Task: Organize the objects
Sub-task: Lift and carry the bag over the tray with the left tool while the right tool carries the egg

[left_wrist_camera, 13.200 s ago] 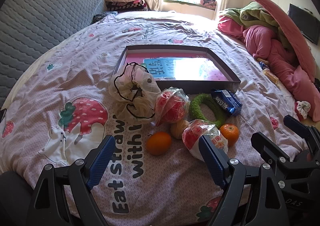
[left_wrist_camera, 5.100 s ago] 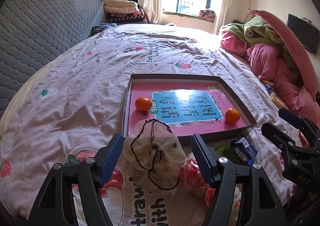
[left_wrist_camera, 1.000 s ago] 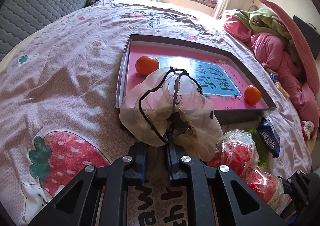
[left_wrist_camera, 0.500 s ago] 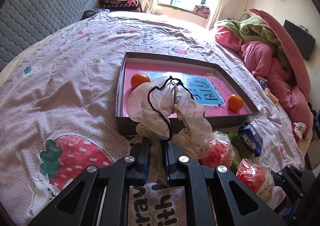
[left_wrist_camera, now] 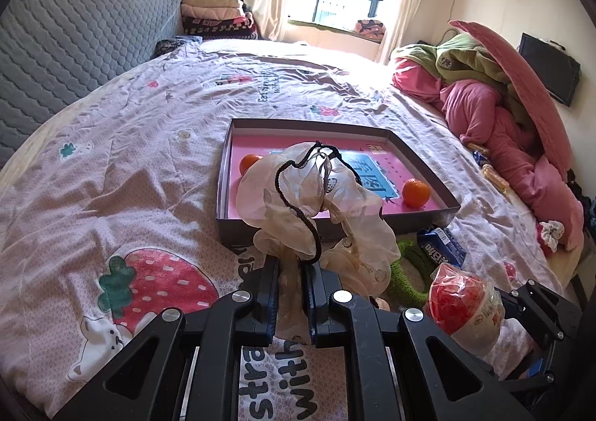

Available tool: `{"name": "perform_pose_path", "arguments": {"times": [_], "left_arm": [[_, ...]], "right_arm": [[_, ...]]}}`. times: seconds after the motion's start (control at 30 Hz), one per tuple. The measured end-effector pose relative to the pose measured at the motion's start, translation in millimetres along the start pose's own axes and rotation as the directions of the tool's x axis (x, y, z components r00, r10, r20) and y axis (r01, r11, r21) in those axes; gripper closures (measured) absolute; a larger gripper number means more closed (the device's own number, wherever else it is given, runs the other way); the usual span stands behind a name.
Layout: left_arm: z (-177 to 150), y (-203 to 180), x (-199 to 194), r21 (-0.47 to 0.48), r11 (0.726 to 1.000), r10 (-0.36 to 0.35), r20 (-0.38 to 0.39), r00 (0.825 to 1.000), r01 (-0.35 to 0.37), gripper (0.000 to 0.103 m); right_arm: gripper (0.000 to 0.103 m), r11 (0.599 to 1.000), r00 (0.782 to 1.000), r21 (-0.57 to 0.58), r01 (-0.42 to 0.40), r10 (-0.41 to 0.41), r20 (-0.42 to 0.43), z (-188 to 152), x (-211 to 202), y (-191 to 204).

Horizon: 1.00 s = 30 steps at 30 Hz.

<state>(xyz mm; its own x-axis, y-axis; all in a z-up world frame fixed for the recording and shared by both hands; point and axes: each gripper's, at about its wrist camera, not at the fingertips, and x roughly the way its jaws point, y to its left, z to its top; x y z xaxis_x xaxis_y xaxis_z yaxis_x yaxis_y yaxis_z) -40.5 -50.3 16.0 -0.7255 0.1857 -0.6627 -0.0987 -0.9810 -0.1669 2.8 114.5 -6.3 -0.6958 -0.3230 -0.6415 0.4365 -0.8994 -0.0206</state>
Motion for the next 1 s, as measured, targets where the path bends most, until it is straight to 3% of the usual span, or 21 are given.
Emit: {"name": "perform_pose_path", "arguments": {"times": [0.43,1.0], "left_arm": [[2.6,-18.0,-22.6,0.016,1.000,0.000,0.038,0.999,0.000,0.091],[15.5,-28.5,-18.6,0.030,1.000,0.002,0.063,0.998,-0.004,0.091]], "right_arm": [[0.047,0.999,0.998,0.024,0.021,-0.023,0.062,9.2,-17.3,-8.4],[0.047,0.998,0.991,0.045,0.034,-0.040,0.126,30.5,-24.0,-28.7]]}}
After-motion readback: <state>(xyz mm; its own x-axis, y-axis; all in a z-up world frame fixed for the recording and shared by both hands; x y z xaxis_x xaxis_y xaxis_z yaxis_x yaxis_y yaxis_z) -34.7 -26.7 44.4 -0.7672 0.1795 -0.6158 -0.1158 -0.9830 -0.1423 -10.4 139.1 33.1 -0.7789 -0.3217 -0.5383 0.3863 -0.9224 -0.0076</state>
